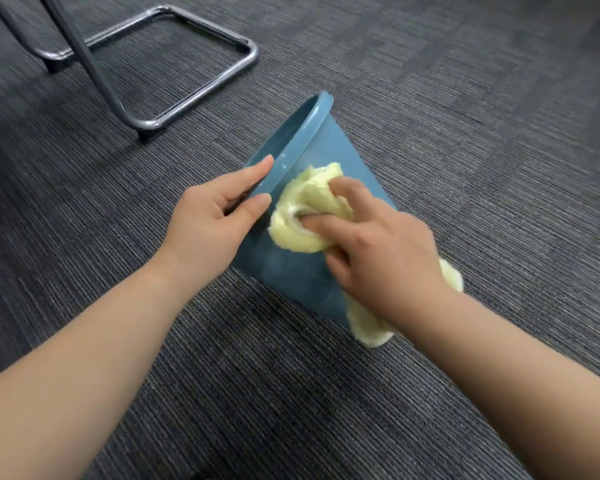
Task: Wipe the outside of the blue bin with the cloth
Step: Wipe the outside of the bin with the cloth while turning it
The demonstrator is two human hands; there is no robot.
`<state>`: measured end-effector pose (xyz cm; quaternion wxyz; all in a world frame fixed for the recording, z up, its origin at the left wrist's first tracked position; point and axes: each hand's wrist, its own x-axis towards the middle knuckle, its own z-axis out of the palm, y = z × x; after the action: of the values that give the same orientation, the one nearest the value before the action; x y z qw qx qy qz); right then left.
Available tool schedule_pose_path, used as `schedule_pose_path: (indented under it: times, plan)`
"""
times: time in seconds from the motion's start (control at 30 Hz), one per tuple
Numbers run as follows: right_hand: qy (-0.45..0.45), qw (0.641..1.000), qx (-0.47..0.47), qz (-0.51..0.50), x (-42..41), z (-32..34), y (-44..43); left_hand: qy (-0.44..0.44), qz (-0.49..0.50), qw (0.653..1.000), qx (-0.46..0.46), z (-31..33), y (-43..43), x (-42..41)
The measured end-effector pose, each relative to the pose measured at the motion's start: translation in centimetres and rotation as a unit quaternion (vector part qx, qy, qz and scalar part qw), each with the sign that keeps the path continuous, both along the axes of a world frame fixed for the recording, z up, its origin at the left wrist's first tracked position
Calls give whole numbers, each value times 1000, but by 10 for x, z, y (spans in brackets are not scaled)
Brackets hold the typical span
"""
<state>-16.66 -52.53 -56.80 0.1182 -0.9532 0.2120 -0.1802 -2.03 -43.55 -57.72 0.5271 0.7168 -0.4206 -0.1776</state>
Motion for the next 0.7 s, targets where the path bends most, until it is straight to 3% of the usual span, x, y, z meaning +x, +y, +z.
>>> schedule_pose_path:
  times: [0.13, 0.4, 0.6, 0.7]
  plan:
    - [15, 997, 43, -60, -8, -9, -11, 3, 21, 1000, 3, 1, -2, 1]
    - [60, 994, -36, 81, -17, -32, 19, 15, 14, 1000, -1, 1, -5, -1]
    - [4, 999, 3, -47, -16, -22, -7, 35, 22, 999, -11, 0, -4, 0]
    - [0, 999, -18, -36, -16, -27, 2, 40, 16, 999, -19, 2, -4, -3]
